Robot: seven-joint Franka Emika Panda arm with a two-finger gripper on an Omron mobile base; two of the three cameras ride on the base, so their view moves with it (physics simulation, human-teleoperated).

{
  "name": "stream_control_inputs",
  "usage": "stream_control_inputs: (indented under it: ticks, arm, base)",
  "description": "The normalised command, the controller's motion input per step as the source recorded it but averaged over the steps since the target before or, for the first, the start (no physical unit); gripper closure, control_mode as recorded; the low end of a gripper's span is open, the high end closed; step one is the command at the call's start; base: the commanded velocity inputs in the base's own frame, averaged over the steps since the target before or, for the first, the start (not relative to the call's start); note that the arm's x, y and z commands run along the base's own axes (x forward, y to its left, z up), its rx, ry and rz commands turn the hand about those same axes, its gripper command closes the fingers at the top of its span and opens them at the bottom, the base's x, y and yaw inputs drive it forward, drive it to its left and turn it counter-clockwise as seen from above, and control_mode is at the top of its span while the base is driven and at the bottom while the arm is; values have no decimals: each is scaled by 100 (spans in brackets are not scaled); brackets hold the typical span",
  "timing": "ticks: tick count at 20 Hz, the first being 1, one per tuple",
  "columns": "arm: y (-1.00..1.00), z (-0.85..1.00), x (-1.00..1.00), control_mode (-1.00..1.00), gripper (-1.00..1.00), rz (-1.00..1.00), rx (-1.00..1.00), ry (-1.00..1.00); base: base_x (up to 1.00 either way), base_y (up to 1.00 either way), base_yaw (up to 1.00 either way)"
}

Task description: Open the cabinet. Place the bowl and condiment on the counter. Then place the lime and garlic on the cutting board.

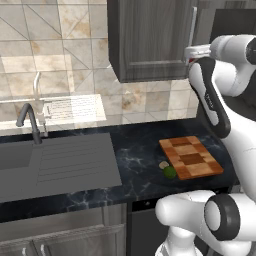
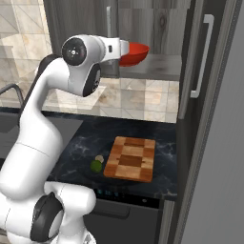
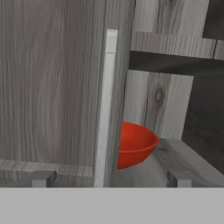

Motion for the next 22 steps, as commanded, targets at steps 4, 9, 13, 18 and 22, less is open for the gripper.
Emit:
stream_control_inputs:
  ticks: [4,9,13,18,22]
  arm:
    - [0,0,30,-100,-100,-1,0,2]
    - [1,0,27,-100,-100,-3,0,4]
    - [2,0,22,-100,-100,-3,0,2]
    - [12,0,17,-100,-100,-4,0,1]
    - [2,0,17,-100,-100,-2,0,0]
  base:
    - [0,0,0]
    - [0,0,0]
    - [0,0,0]
    - [0,0,0]
    - [0,0,0]
